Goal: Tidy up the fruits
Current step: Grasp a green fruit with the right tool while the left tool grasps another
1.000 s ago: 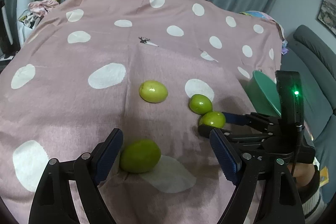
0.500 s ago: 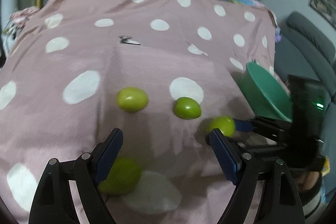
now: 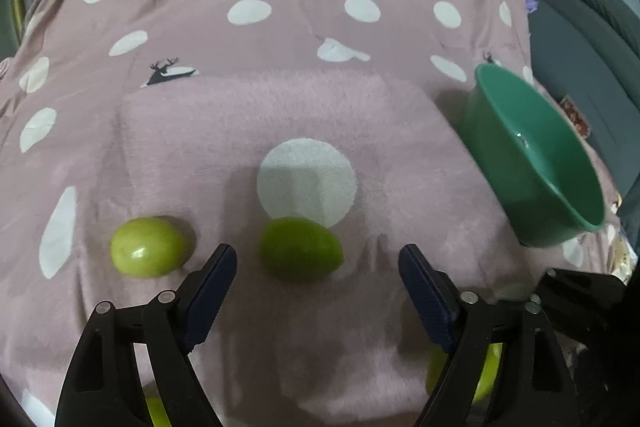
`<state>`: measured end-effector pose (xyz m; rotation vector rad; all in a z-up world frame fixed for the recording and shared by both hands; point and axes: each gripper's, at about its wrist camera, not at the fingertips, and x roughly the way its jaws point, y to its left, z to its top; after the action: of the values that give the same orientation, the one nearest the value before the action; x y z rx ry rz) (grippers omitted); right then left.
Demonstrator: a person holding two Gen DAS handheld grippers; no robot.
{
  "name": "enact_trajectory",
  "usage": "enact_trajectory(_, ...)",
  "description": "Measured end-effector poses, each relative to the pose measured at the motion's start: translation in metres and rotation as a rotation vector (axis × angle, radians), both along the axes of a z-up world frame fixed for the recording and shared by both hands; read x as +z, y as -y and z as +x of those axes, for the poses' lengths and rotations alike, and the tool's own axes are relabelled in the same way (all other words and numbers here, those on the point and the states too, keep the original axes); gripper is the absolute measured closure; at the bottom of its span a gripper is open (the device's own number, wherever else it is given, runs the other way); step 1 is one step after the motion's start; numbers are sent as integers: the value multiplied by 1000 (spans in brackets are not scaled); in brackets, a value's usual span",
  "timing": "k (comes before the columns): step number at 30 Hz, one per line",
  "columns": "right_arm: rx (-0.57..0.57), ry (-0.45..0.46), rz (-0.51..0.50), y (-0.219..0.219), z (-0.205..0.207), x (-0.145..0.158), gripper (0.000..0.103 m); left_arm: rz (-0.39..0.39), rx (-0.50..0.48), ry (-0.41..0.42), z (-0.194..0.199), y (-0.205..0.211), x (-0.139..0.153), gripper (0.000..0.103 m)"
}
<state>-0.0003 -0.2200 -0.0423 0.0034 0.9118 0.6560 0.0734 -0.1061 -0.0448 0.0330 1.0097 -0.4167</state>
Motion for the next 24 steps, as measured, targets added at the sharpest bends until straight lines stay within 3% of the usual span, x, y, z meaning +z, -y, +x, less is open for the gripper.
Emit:
enact_trajectory(7,-1,-15,41,5,3,-2,51,20,5,-17,9,6,-14,41)
enact_trajectory(11,-9,-19,60,8,5,-1,51,20,3,-15,9,5,-15,43)
enact_trajectory(13,-11,-19,63,8,3,-1,51,45,-5,-6,7,7,-16,49)
enact_trajectory(14,-14,-20,64,9,2,-1,51,58,-6,3,7,7,-16,57)
enact_trajectory(20,-25,-17,79,14,-1,-1,51,-15,30,4,7,-6,-13,57)
enact_trajectory(24,-27,-9,83,15,-3,1,51,-16,40,37,-1,-8,-3,57)
